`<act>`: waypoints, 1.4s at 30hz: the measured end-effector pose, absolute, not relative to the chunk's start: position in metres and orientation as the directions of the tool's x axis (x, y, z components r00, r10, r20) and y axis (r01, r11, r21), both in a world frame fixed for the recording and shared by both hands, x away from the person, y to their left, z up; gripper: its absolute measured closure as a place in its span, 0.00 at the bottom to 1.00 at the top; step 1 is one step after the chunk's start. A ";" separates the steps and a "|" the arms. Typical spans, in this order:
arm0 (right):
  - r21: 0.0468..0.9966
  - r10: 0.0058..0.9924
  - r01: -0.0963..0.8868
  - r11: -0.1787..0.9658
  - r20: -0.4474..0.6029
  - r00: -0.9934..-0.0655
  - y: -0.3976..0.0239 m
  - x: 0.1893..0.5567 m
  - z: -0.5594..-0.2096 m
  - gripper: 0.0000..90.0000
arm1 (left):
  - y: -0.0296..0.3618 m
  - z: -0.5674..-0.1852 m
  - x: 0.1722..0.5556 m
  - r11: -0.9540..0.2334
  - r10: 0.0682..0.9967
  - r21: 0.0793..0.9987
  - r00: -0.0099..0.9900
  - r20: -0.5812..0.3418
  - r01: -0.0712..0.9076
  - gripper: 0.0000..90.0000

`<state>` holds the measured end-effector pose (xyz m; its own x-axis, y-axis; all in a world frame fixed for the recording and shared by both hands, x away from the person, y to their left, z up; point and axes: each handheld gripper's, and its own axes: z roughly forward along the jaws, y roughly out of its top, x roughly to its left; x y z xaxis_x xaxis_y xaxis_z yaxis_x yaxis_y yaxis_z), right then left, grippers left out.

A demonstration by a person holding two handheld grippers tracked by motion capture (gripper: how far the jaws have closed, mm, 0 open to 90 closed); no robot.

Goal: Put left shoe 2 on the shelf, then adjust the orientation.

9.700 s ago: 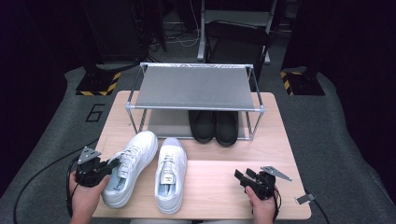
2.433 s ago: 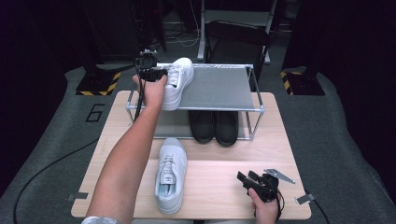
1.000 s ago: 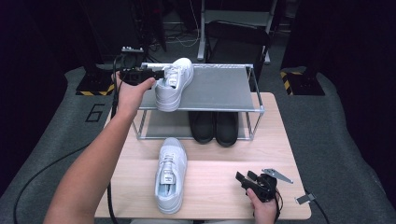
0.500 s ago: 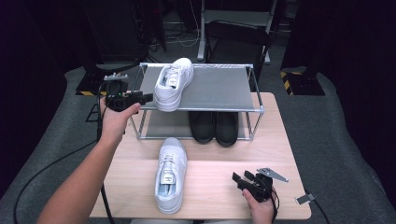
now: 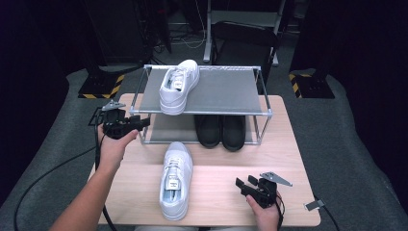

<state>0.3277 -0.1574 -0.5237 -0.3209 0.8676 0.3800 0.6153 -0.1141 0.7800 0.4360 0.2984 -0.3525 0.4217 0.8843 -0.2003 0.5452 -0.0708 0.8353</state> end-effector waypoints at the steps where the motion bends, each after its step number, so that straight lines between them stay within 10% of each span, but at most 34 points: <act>1: 0.785 0.867 0.609 -0.112 0.376 -0.325 -0.157 0.328 -0.524 0.42 | 0.299 -0.355 0.434 -0.069 0.884 0.836 0.422 -0.201 0.544 0.55; 42: 0.822 0.799 0.568 0.045 0.312 -0.514 -0.086 0.325 -0.499 0.49 | 0.309 -0.463 0.387 -0.018 0.882 0.793 0.383 -0.274 0.609 0.51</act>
